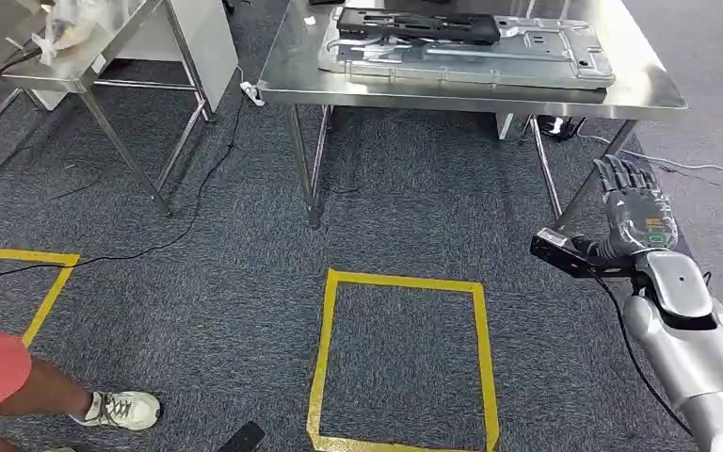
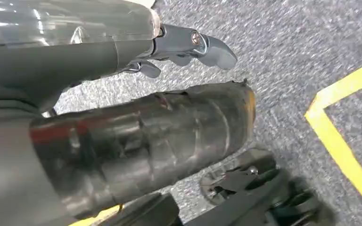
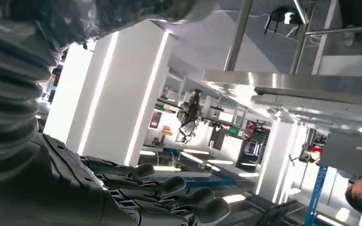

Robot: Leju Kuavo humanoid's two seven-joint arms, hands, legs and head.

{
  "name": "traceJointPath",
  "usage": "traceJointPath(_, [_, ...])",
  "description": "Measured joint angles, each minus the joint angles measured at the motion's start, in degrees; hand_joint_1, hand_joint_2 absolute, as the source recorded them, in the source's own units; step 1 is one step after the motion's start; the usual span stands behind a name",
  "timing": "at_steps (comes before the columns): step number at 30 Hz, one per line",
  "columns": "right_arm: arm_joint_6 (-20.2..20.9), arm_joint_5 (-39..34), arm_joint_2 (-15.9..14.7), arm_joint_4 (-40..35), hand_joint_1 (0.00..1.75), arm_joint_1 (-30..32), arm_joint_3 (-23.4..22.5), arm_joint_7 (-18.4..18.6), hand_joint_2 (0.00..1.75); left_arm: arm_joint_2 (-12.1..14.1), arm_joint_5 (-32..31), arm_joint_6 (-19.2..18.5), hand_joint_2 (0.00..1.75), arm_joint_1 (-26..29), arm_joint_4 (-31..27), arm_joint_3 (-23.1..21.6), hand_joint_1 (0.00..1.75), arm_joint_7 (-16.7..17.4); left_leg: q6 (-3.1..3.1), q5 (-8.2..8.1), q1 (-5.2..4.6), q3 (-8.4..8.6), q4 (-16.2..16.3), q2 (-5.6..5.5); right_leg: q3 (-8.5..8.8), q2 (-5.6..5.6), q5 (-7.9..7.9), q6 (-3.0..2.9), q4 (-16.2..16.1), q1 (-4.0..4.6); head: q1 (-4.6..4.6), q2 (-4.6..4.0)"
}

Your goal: Take the parts from the cabinet and place them on the table.

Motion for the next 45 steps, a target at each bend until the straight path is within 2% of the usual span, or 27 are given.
traceJointPath(1, [0.00, 0.00, 0.07, 0.04, 0.00, 0.04, 0.00, 0.00, 0.00, 0.00, 0.04, 0.00, 0.00, 0.00, 0.00, 0.00, 0.00, 0.00, 0.05, 1.11, 0.01, 1.22, -1.59, 0.00, -0.42, 0.02, 0.09, 0.08, 0.31, 0.00, 0.00, 0.00])
traceJointPath(4, [-0.11, 0.00, 0.09, 0.04, 0.00, 0.01, -0.09, 0.00, 0.00, 0.00, -0.02, 0.13, 0.00, -0.14, 0.00, 0.00, 0.00, -0.33, 0.74, 6.49, 0.01, 9.62, -15.40, -0.08, -1.25, 0.05, 0.12, 0.21, 1.28, 0.00, 0.00, 0.00])
traceJointPath(5, [-0.24, 0.00, 0.09, 0.04, 0.00, 0.00, -0.20, 0.00, 0.00, 0.00, -0.26, 0.26, 0.00, -0.26, 0.00, 0.00, 0.00, -0.66, 0.99, 5.63, -0.26, 10.44, -17.20, -0.21, -1.68, 0.06, 0.08, 0.68, 1.46, 0.42, 0.00, 0.00])
traceJointPath(9, [-0.66, 0.07, 0.13, 0.07, 0.00, 0.03, -0.33, -0.13, 0.00, -0.02, -0.48, 0.39, 0.00, -0.14, 0.00, 0.00, 0.00, -1.03, 2.42, 6.79, -0.47, 9.85, -17.55, -0.13, -1.85, 0.13, 1.05, 2.21, 1.03, 0.24, 0.02, 0.00])
traceJointPath(10, [-0.74, 0.18, 0.07, 0.09, 0.00, 0.13, -0.39, -0.13, 0.00, 0.00, -0.50, 0.39, 0.00, -0.16, 0.00, -0.02, 0.00, -1.18, 2.98, 7.42, -0.06, 9.98, -18.21, 0.07, -2.12, 0.15, 0.26, 2.46, 1.81, -0.07, 0.04, 0.00])
traceJointPath(12, [-0.79, 0.46, -0.17, 0.13, 0.00, 0.12, -0.42, -0.13, 0.00, 0.02, -0.72, 0.39, 0.00, -0.26, 0.00, -0.02, 0.00, -1.49, 3.58, 7.92, -0.07, 9.59, -18.47, 0.13, -4.39, 0.26, -3.96, 2.93, 7.11, -0.06, 0.07, 0.00])
traceJointPath(13, [-0.79, 0.68, -0.22, 0.24, 0.00, 0.17, -0.42, -0.13, 0.00, 0.00, -0.76, 0.39, 0.00, -0.27, 0.00, -0.04, 0.00, -1.64, 3.65, 8.08, -0.10, 9.29, -18.41, 0.13, -6.36, 0.28, -6.48, 3.21, 12.00, -0.09, 0.09, 0.00])
traceJointPath(14, [-0.79, 0.77, -0.22, 0.35, 0.00, 0.36, -0.42, -0.13, 0.00, 0.00, -0.81, 0.33, 0.00, -0.16, 0.00, -0.04, 0.00, -1.75, 3.67, 8.20, -0.17, 9.03, -18.36, 0.13, -8.00, 0.28, -8.22, 3.38, 16.11, -0.12, 0.09, 0.00])
traceJointPath(15, [-0.79, 0.79, -0.22, 0.44, 0.00, 0.58, -0.42, -0.13, 0.00, 0.00, -0.81, 0.33, 0.00, -0.03, 0.00, -0.07, 0.00, -1.81, 3.64, 8.29, -0.19, 8.80, -18.22, 0.13, -8.79, 0.28, -8.72, 3.44, 18.26, -0.15, 0.07, 0.00])
traceJointPath(16, [-0.79, 0.85, -0.22, 0.55, 0.00, 0.75, -0.42, -0.13, 0.00, 0.00, -0.81, 0.35, 0.00, 0.08, 0.00, -0.07, 0.00, -1.84, 3.61, 8.34, -0.18, 8.55, -18.03, 0.13, -8.24, 0.27, -7.85, 3.44, 17.76, -0.15, 0.09, 0.00])
traceJointPath(17, [-0.79, 0.90, -0.22, 0.63, 0.00, 0.76, -0.42, -0.13, 0.00, 0.00, -0.81, 0.35, 0.00, 0.10, 0.00, -0.07, 0.00, -1.84, 3.61, 8.35, -0.19, 8.40, -17.84, 0.13, -6.41, 0.27, -6.01, 3.34, 14.77, -0.16, 0.06, 0.00])
traceJointPath(19, [-0.79, 0.94, -0.31, 0.66, 0.00, 0.57, -0.44, -0.13, 0.00, 0.00, -0.81, 0.35, 0.00, 0.00, 0.00, -0.07, 0.00, -1.84, 3.52, 8.32, -0.23, 8.39, -17.58, 0.13, 0.07, 0.23, -1.27, 2.78, 3.74, -0.12, 0.07, 0.00])
traceJointPath(20, [-0.81, 0.96, -0.35, 0.68, 0.00, 0.40, -0.46, -0.15, 0.00, -0.02, -0.81, 0.35, 0.00, -0.03, 0.00, -0.07, 0.00, -1.84, 3.29, 8.42, -0.35, 8.23, -17.55, 0.14, 1.43, 0.14, -2.14, 2.44, 1.09, 0.14, 0.09, 0.00])
traceJointPath(24, [-0.83, 1.07, -0.37, 0.72, 0.00, 0.26, -0.50, -0.13, 0.00, -0.15, -0.81, 0.33, 0.00, 0.01, 0.00, -0.09, 0.00, -1.81, 2.02, 9.05, -0.48, 7.79, -17.69, 0.20, 0.76, 0.26, -1.34, 1.44, 0.54, 0.62, 0.06, 0.00])
traceJointPath(25, [-0.87, 1.11, -0.37, 0.72, 0.00, 0.31, -0.50, -0.09, 0.00, -0.15, -0.79, 0.33, 0.00, -0.04, 0.00, -0.09, 0.00, -1.81, 1.64, 8.56, -0.69, 7.44, -17.28, 0.16, 1.03, 0.15, -0.80, 0.82, -0.17, -0.24, 0.07, 0.00])
traceJointPath(26, [-1.00, 1.18, -0.35, 0.72, 0.00, 0.33, -0.50, 0.04, 0.00, -0.15, -0.79, 0.37, 0.00, -0.06, 0.00, -0.09, 0.00, -1.81, 1.27, 7.20, -0.56, 6.88, -15.86, -0.01, 1.00, 0.03, -0.58, 0.46, -0.36, -0.20, 0.06, 0.00])
traceJointPath(29, [-1.70, 1.20, -0.35, 0.42, 0.00, 2.10, -0.72, 0.55, 0.00, -0.15, -0.48, 0.46, 0.00, 0.14, 0.00, -0.09, 0.00, -1.81, 0.65, 0.34, -0.08, 1.60, -3.01, -0.05, 0.54, -0.13, -0.34, 0.16, -0.33, -0.12, 0.04, 0.00])
traceJointPath(30, [-1.88, 1.20, -0.33, 0.28, 0.00, 2.97, -0.74, 0.74, 0.00, -0.15, -0.48, 0.48, 0.00, 0.34, 0.00, -0.07, 0.00, -1.81, 0.48, -0.41, 0.02, 0.42, -0.01, -0.04, 0.44, -0.16, -0.29, 0.16, -0.24, -0.12, 0.02, 0.00])
traceJointPath(31, [-1.92, 1.20, -0.33, 0.22, 0.00, 3.69, -0.74, 0.92, 0.00, -0.15, -0.48, 0.50, 0.00, 0.50, 0.00, -0.07, 0.00, -1.81, 0.43, 0.26, 0.09, 0.62, 0.01, -0.03, 0.37, -0.15, -0.28, 0.19, -0.16, -0.18, 0.02, 0.00])
traceJointPath(32, [-1.92, 1.20, -0.33, 0.13, 0.00, 4.14, -0.77, 0.94, 0.00, -0.15, -0.48, 0.52, 0.00, 0.55, 0.00, -0.07, 0.00, -1.81, 0.40, 1.72, 0.17, 1.80, -2.10, -0.02, 0.35, -0.13, -0.28, 0.20, -0.04, -0.22, 0.00, 0.00])
traceJointPath(34, [-1.92, 1.20, -0.33, -0.13, 0.00, 4.52, -0.87, 0.98, 0.00, -0.13, -0.48, 0.59, 0.00, 0.47, 0.00, -0.07, 0.00, -1.81, 0.54, 6.82, 0.37, 7.60, -12.83, -0.04, 0.35, 0.07, -0.45, 0.51, 0.41, -0.38, 0.00, 0.00])
traceJointPath(35, [-1.94, 1.20, -0.33, -0.31, 0.00, 4.54, -0.92, 0.98, 0.00, -0.13, -0.48, 0.59, 0.00, 0.46, 0.00, -0.07, 0.00, -1.82, 0.70, 6.91, 0.40, 9.21, -16.51, -0.15, 0.18, 0.12, -0.61, 0.86, 0.68, -0.35, 0.04, 0.00])
traceJointPath(37, [-1.97, 1.20, -0.35, -0.48, 0.00, 4.54, -1.01, 1.01, 0.00, -0.15, -0.48, 0.59, 0.00, 0.41, 0.00, -0.07, 0.00, -1.84, 1.27, 6.78, 0.21, 9.31, -16.96, -0.27, -0.43, 0.34, -0.43, 1.72, 1.07, 0.15, 0.09, 0.00])
traceJointPath(39, [-1.97, 1.20, -0.35, -0.61, 0.00, 4.75, -1.05, 0.96, 0.00, -0.15, -0.48, 0.59, 0.00, 0.51, 0.00, -0.07, 0.00, -1.84, 1.80, 7.03, -0.09, 9.13, -16.95, -0.26, -0.38, 0.37, -0.01, 2.39, 0.57, -0.13, 0.07, 0.00])
traceJointPath(40, [-1.97, 1.18, -0.39, -0.66, 0.00, 4.82, -1.12, 0.96, 0.00, -0.15, -0.48, 0.59, 0.00, 0.49, 0.00, -0.07, 0.00, -1.84, 2.53, 7.52, 0.21, 9.24, -17.60, -0.23, -0.42, 0.40, -0.10, 2.76, 0.59, -0.19, 0.07, 0.00])
traceJointPath(42, [-1.97, 1.18, -0.66, -0.74, 0.00, 4.84, -1.31, 0.98, 0.00, -0.13, -0.46, 0.61, 0.00, 0.35, 0.00, -0.04, 0.00, -1.84, 3.17, 7.94, 0.29, 9.10, -17.89, -0.17, -2.02, 0.32, -3.30, 3.09, 4.33, -0.43, 0.09, 0.00])
traceJointPath(45, [-1.97, 1.18, -0.68, -0.74, 0.00, 5.20, -1.31, 0.98, 0.00, -0.15, -0.46, 0.61, 0.00, 0.51, 0.00, -0.04, 0.00, -1.84, 3.40, 8.09, -0.01, 8.70, -17.82, -0.16, -7.84, 0.36, -9.01, 3.48, 17.41, -0.35, 0.09, 0.00])
